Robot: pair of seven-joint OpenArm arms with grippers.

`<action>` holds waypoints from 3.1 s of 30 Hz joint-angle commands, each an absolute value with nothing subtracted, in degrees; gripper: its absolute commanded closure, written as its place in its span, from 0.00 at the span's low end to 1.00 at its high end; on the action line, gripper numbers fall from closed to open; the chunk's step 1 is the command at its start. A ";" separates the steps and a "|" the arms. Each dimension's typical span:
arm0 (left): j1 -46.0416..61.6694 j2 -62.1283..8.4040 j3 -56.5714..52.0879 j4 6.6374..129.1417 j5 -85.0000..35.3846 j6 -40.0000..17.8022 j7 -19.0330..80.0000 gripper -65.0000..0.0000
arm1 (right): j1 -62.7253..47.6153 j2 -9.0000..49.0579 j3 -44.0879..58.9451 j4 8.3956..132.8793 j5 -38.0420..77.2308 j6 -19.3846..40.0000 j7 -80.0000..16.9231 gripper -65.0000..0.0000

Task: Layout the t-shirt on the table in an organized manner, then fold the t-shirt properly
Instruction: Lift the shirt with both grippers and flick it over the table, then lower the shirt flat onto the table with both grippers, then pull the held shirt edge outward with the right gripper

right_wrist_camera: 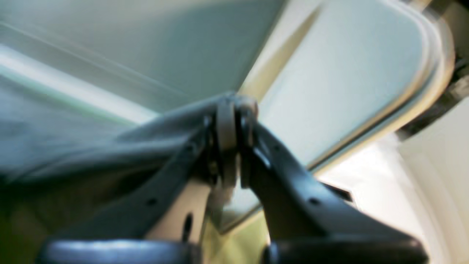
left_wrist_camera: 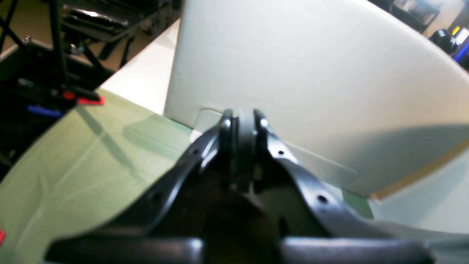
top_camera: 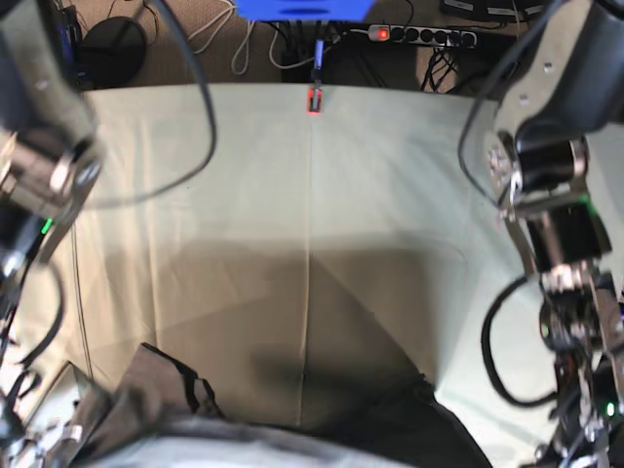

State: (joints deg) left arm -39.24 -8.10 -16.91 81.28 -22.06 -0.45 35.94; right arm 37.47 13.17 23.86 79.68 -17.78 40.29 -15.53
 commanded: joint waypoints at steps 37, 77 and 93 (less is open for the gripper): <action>10.51 -5.85 -29.05 104.13 -28.97 -0.66 34.15 1.00 | -15.16 8.84 38.55 103.52 -7.87 40.00 -13.41 1.00; 14.02 -4.70 -29.05 101.76 -28.97 -0.66 34.07 1.00 | -10.59 -3.47 34.33 89.45 -17.27 40.00 -13.93 0.38; 14.20 -4.70 -29.49 101.32 -28.97 -0.66 34.07 1.00 | -7.16 -2.86 34.24 80.40 -17.36 40.00 -14.02 0.53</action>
